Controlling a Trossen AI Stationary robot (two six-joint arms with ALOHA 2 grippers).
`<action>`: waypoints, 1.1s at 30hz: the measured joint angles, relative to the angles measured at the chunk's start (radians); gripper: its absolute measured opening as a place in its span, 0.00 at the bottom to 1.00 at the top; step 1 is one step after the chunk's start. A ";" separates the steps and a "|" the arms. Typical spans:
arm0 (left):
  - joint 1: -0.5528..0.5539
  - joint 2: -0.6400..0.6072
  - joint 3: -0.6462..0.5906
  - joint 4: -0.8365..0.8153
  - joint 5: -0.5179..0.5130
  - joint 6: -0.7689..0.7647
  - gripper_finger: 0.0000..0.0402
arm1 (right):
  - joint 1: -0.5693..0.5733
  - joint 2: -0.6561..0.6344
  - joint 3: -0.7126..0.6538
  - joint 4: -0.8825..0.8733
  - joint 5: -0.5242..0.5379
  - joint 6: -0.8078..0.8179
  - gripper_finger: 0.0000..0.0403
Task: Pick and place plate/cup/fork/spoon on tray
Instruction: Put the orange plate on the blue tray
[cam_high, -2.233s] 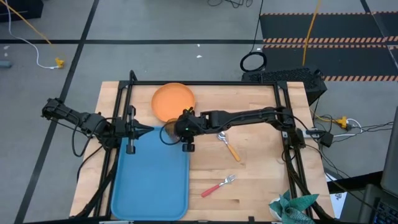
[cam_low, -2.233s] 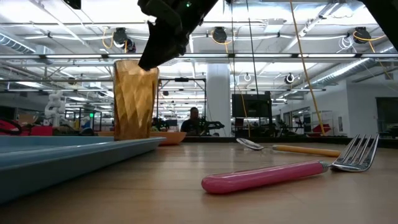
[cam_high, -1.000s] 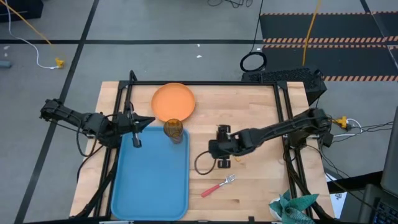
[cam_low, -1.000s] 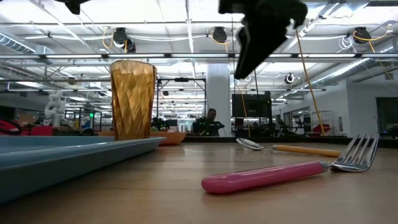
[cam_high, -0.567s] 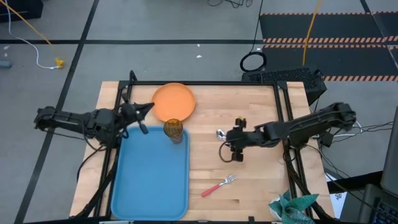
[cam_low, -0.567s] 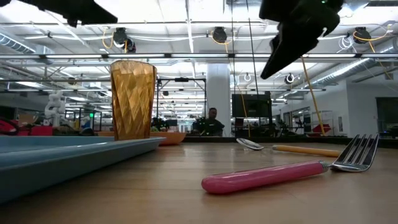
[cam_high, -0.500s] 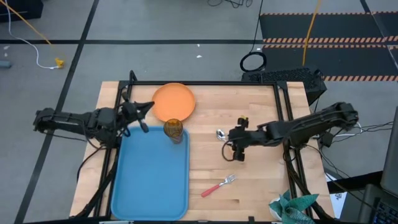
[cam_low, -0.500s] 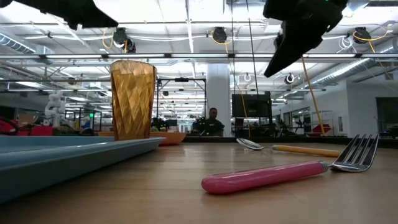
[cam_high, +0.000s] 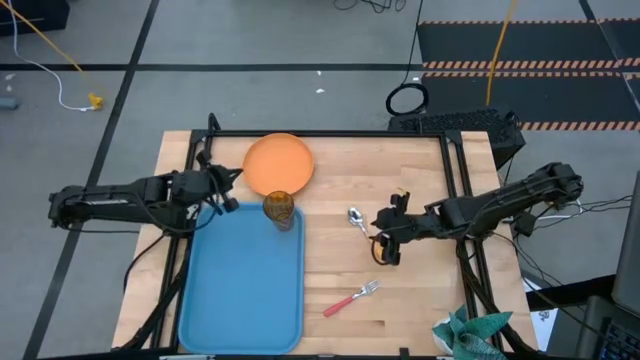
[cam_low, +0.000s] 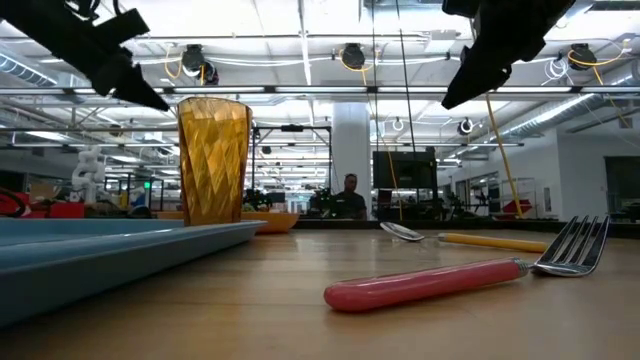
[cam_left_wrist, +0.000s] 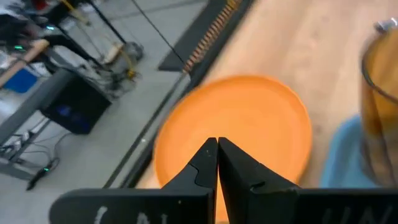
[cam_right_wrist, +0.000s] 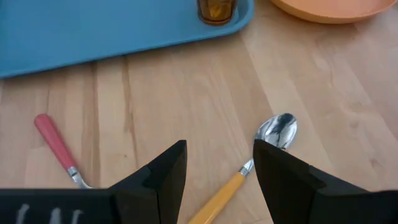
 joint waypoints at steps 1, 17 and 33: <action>0.001 0.017 0.000 -0.010 0.014 -0.001 0.04 | 0.000 0.000 0.000 0.000 0.000 -0.009 0.44; 0.004 0.393 0.000 -0.056 0.032 -0.089 0.23 | -0.037 0.000 0.000 0.060 -0.001 -0.274 0.44; 0.008 0.594 -0.032 0.066 0.021 0.131 0.32 | -0.061 0.000 0.000 0.043 -0.001 -0.312 0.44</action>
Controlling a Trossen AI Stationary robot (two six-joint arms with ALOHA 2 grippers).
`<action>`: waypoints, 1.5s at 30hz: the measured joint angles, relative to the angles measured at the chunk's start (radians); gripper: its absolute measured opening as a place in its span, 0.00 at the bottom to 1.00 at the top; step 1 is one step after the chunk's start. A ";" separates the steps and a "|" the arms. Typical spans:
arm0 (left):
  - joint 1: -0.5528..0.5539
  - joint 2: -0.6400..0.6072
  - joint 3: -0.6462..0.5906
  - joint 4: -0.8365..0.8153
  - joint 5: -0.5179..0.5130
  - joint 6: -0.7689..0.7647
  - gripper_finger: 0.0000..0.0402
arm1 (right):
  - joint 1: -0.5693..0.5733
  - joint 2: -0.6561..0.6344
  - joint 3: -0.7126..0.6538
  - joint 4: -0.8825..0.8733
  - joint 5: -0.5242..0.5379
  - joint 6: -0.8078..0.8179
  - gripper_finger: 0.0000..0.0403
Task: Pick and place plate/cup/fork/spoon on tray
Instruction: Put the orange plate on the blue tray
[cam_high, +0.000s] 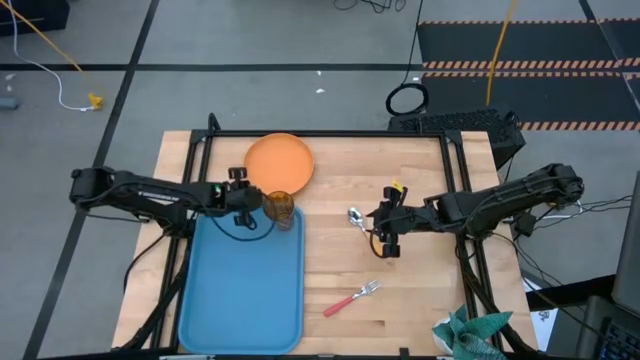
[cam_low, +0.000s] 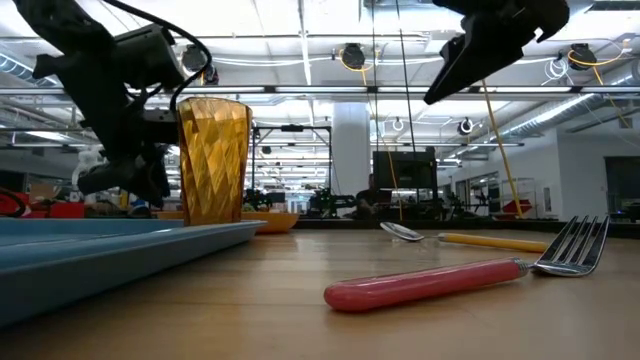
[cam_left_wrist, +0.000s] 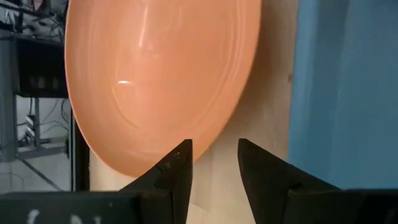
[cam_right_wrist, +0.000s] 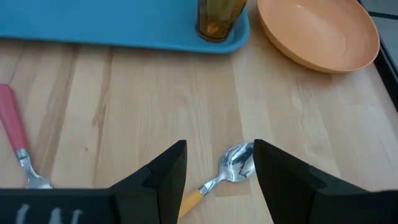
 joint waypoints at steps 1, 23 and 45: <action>0.004 0.009 0.000 0.010 -0.003 0.008 0.32 | 0.000 0.000 0.000 -0.005 0.000 -0.005 0.44; 0.127 0.047 0.000 0.099 0.054 0.094 0.30 | 0.000 0.000 0.000 -0.006 0.000 -0.036 0.44; 0.153 0.120 0.000 0.186 0.100 0.153 0.30 | 0.000 0.000 0.000 -0.006 0.000 -0.033 0.44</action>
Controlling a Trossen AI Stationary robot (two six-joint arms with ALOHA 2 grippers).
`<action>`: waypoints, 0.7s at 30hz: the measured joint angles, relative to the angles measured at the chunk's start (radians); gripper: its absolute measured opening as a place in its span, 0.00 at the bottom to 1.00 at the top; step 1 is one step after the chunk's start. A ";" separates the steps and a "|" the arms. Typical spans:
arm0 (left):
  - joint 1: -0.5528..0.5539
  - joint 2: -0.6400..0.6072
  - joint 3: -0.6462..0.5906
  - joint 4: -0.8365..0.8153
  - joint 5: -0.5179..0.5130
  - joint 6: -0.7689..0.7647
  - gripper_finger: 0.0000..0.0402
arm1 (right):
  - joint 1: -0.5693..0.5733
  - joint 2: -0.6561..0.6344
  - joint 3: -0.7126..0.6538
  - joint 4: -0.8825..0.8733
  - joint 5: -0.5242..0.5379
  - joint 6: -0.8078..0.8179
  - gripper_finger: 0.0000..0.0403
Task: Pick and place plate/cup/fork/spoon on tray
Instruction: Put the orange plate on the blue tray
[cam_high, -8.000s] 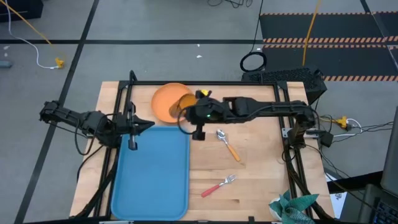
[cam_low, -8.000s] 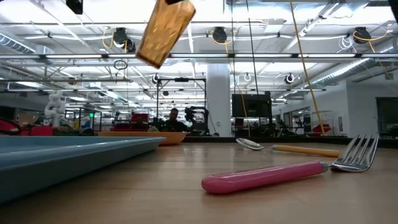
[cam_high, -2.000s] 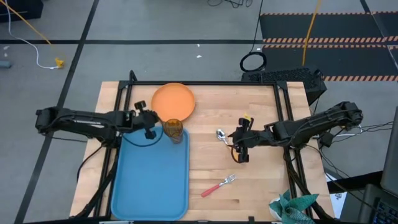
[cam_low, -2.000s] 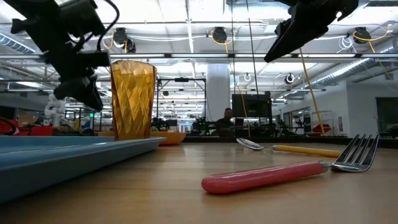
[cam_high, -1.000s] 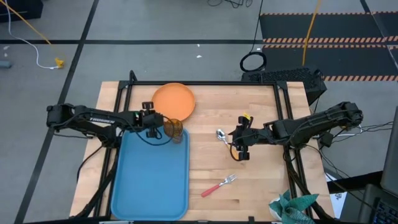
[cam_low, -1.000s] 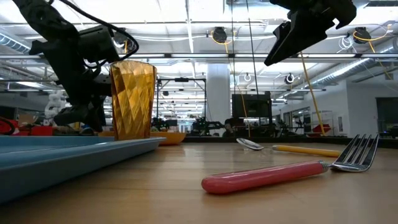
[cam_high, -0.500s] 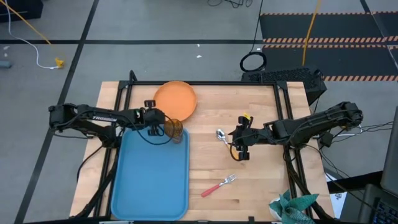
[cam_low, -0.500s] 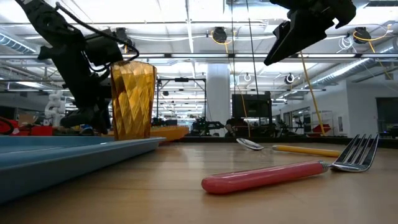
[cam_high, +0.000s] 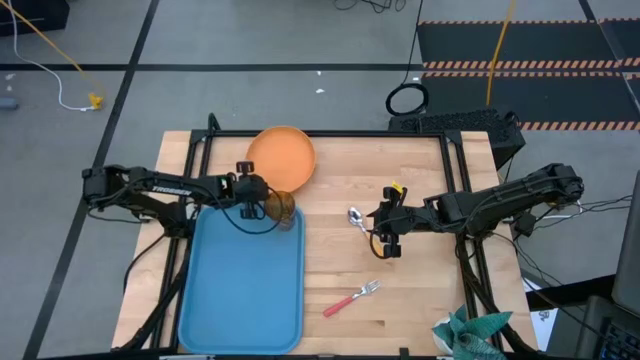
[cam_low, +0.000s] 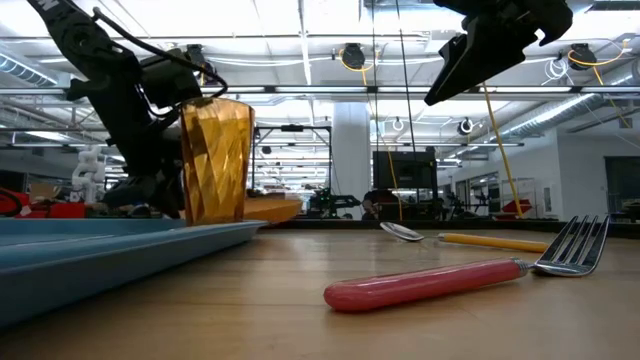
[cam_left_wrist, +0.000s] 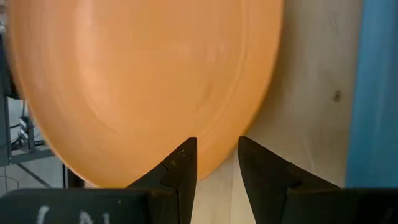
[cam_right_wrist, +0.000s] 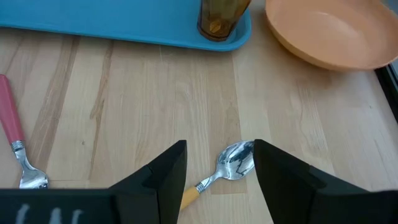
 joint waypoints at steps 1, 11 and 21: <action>0.000 0.000 0.000 0.004 0.001 0.000 0.30 | 0.000 0.000 0.000 0.000 0.000 0.000 0.44; 0.000 -0.029 0.000 -0.007 0.003 0.014 0.30 | 0.000 0.000 0.000 0.000 0.000 0.000 0.44; 0.000 -0.023 0.000 -0.005 0.024 0.039 0.30 | 0.000 0.000 0.000 0.000 0.000 0.027 0.44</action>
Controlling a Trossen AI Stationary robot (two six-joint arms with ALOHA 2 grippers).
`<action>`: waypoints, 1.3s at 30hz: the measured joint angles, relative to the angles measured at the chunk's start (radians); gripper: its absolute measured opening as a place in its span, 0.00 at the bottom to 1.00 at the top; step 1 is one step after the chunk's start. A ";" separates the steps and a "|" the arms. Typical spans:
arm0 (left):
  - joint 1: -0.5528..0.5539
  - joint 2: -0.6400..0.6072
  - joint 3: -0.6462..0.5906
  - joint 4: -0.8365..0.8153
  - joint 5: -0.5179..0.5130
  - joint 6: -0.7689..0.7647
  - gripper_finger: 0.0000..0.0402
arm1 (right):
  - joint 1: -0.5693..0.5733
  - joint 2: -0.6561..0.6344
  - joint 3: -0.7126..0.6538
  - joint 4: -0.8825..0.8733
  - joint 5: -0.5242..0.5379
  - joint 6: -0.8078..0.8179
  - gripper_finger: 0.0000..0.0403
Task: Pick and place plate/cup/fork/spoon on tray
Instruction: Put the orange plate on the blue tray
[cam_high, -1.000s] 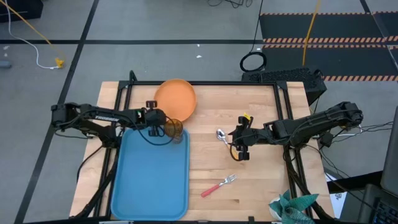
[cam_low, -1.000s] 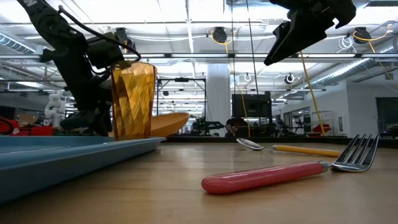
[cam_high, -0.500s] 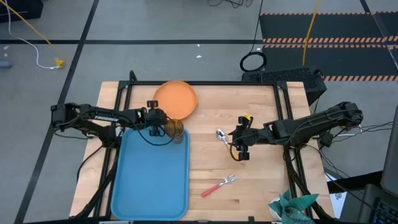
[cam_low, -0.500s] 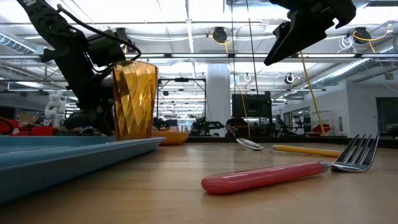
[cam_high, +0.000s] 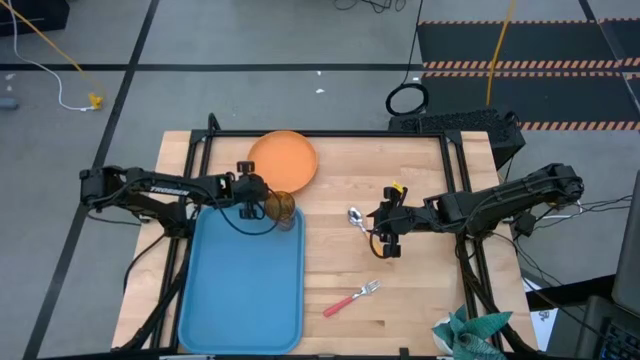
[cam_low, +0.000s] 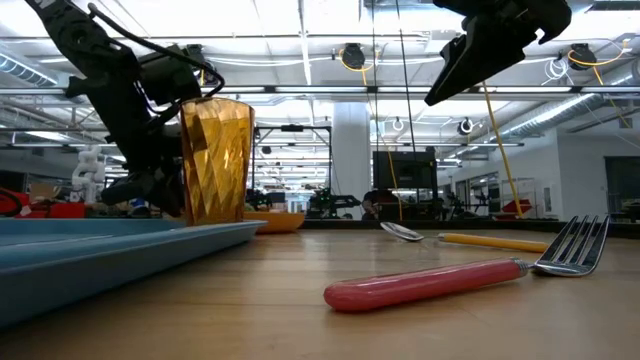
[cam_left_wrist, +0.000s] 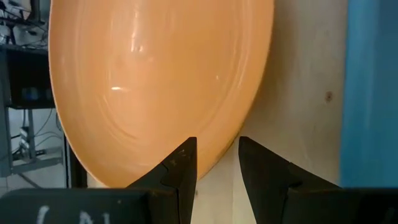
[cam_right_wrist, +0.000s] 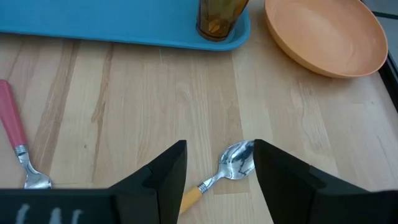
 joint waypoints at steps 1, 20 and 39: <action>0.000 0.000 0.000 -0.001 0.007 0.000 0.30 | 0.000 0.000 0.000 0.000 0.000 0.000 0.44; 0.046 0.000 0.000 -0.001 0.035 0.013 0.30 | 0.000 0.000 0.000 0.000 0.000 -0.001 0.44; 0.045 0.079 0.000 0.067 0.054 0.106 0.09 | 0.000 0.000 0.001 0.007 0.000 -0.004 0.44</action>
